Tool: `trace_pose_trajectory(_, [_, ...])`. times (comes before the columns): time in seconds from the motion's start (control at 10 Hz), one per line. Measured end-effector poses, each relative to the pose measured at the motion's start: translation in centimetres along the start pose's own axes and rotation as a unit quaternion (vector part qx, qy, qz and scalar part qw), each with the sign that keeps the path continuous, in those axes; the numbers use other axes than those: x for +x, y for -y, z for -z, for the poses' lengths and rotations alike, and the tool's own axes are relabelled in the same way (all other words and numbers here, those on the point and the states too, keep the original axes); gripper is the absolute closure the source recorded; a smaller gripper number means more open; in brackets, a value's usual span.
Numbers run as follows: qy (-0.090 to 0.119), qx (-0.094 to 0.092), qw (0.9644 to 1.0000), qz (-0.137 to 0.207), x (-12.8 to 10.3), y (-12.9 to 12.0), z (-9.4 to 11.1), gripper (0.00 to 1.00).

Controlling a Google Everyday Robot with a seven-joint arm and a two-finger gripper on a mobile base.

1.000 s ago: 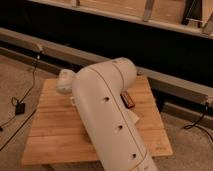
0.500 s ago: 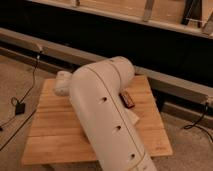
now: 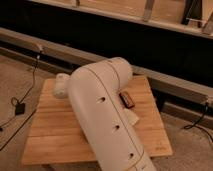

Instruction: Stand the bottle upright

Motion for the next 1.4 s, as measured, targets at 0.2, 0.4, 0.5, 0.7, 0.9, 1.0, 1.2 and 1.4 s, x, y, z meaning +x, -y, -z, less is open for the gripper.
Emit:
trace_pose_trajectory(0.2, [0.0,-0.002,1.0,-0.001,-0.2,-0.1,-0.1,0.38])
trace_pose_trajectory(0.4, [0.008,0.001,0.9997,-0.024,-0.4,0.6,0.2,0.38])
trace_pose_trajectory(0.5, [0.015,0.001,0.999,-0.042,-0.4,1.2,0.5,0.38])
trace_pose_trajectory(0.7, [0.026,0.0,0.9961,-0.084,0.2,2.4,1.4,0.38])
trace_pose_trajectory(0.9, [0.021,-0.003,0.995,-0.098,1.4,3.0,2.2,0.38])
trace_pose_trajectory(1.0, [0.016,-0.003,0.995,-0.099,1.9,3.3,2.6,0.38])
trace_pose_trajectory(1.2, [0.011,0.001,0.994,-0.109,2.6,4.3,3.4,0.38])
trace_pose_trajectory(1.4, [0.016,0.006,0.988,-0.154,2.8,5.7,3.8,0.38])
